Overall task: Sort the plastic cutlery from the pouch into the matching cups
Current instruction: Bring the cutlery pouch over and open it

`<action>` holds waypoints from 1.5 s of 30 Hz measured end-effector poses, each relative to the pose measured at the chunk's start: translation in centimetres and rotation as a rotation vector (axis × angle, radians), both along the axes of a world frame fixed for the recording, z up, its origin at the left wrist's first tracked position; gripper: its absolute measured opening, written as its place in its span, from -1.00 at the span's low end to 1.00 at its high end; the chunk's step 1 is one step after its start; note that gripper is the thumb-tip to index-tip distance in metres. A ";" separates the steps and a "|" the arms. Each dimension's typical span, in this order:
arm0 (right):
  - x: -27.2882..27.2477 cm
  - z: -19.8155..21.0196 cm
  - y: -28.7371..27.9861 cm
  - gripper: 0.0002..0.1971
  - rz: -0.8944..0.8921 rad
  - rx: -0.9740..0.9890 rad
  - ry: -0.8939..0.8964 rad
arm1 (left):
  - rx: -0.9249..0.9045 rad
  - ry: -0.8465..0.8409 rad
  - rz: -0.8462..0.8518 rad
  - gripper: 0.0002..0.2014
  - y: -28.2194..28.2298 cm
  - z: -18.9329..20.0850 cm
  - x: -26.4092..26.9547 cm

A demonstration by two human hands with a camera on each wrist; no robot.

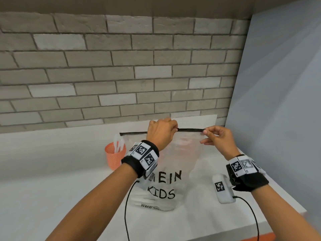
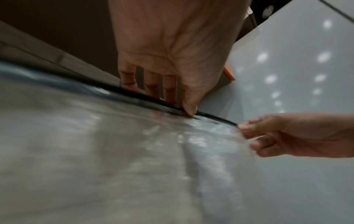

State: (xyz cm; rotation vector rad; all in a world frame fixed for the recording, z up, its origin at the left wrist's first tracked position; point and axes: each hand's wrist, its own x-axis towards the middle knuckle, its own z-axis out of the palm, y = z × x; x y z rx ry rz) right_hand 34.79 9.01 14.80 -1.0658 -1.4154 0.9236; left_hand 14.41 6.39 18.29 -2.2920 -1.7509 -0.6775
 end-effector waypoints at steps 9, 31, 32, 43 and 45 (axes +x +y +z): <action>-1.7 -0.4 0.6 -0.82 0.044 -0.041 0.100 | -0.030 -0.051 0.295 -0.80 -3.2 -0.1 -13.8; -5.0 2.6 -1.4 -0.78 0.062 -0.130 -0.748 | -0.186 -0.054 0.389 -0.73 -3.1 0.0 -9.5; -5.2 2.6 -1.7 -0.80 0.075 -0.143 -0.853 | -0.170 -0.069 0.388 -0.72 -3.1 -0.1 -9.0; -5.6 0.5 -2.6 -0.77 0.365 -0.737 0.382 | -0.621 0.276 0.559 -0.62 -3.3 -7.7 -7.4; -6.2 -0.3 -2.9 -0.73 0.365 -0.778 0.492 | -0.663 0.164 0.601 -0.70 -3.4 -9.9 -7.2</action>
